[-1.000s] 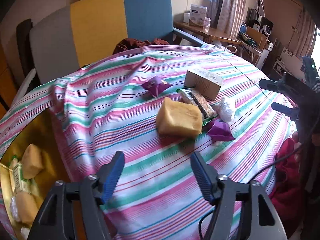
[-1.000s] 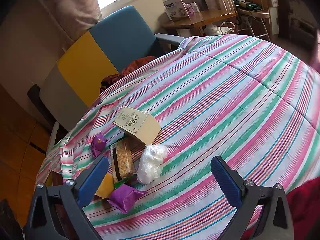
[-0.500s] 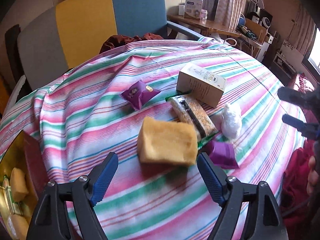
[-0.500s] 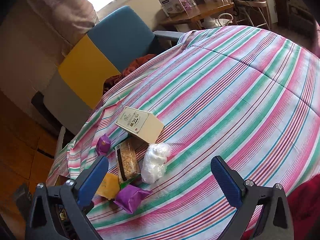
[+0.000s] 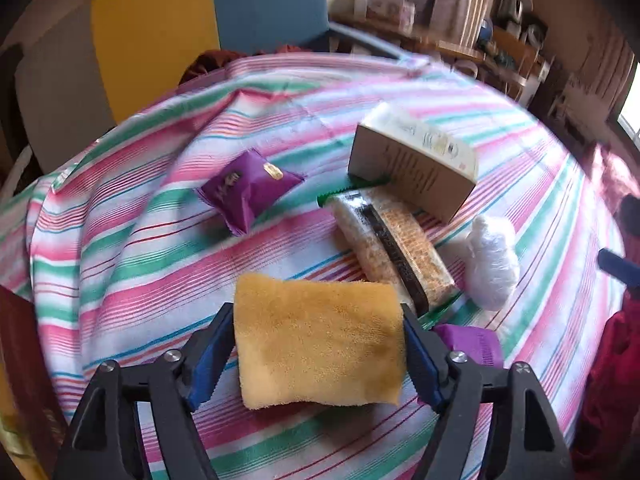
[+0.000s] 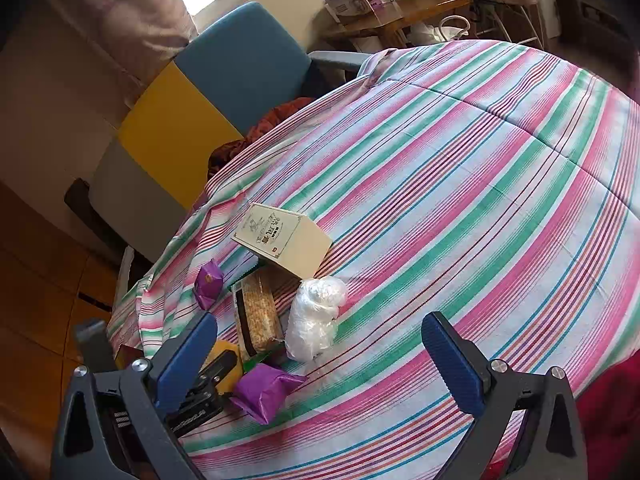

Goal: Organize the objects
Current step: 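Grasp another yellow sponge with the left gripper and lift it, then grasp the purple packet with the right gripper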

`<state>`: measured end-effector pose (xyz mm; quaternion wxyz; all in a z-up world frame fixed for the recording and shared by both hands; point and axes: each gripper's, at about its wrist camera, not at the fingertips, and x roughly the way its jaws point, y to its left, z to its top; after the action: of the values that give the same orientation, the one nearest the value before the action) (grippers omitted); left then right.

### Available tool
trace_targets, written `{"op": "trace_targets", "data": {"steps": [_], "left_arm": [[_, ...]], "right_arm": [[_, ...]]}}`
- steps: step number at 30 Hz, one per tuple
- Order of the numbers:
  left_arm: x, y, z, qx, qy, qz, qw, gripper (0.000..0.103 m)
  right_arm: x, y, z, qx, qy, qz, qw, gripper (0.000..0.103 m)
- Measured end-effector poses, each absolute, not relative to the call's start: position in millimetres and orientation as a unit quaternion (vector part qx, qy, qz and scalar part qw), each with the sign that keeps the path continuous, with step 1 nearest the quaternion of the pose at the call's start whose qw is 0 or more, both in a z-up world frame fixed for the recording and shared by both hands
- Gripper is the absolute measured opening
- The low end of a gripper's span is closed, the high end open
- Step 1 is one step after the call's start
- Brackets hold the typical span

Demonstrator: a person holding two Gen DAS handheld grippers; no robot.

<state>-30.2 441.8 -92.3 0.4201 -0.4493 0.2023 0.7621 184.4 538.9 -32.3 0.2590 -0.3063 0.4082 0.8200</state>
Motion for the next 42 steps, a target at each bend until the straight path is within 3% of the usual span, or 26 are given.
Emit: {"op": "trace_targets", "data": {"steps": [16, 25, 30, 34, 35, 38, 41, 42], "left_arm": [[31, 338, -85, -0.443, 0.175, 0.762, 0.439, 0.073], [42, 310, -79, -0.439, 0.157, 0.762, 0.449, 0.073], [41, 297, -73, -0.434, 0.145, 0.767, 0.449, 0.073], [41, 287, -71, -0.435, 0.137, 0.769, 0.447, 0.073], [41, 286, -71, -0.436, 0.135, 0.769, 0.448, 0.073], [42, 281, -70, -0.435, 0.130, 0.769, 0.450, 0.073], [42, 275, -69, -0.435, 0.122, 0.768, 0.454, 0.073], [42, 274, -68, -0.434, 0.121, 0.768, 0.455, 0.073]], "right_arm": [[149, 523, -52, -0.411, 0.348, 0.807, 0.241, 0.103], [119, 509, -83, -0.476, 0.409, 0.762, 0.161, 0.101], [97, 504, -92, -0.486, 0.430, 0.741, 0.173, 0.079], [82, 496, -97, -0.502, 0.413, 0.734, 0.199, 0.076], [78, 493, -96, -0.503, 0.400, 0.738, 0.205, 0.075], [68, 479, -95, -0.538, 0.323, 0.747, 0.219, 0.057], [69, 467, -94, -0.561, 0.266, 0.757, 0.203, 0.053], [72, 464, -94, -0.569, 0.249, 0.759, 0.196, 0.045]]}}
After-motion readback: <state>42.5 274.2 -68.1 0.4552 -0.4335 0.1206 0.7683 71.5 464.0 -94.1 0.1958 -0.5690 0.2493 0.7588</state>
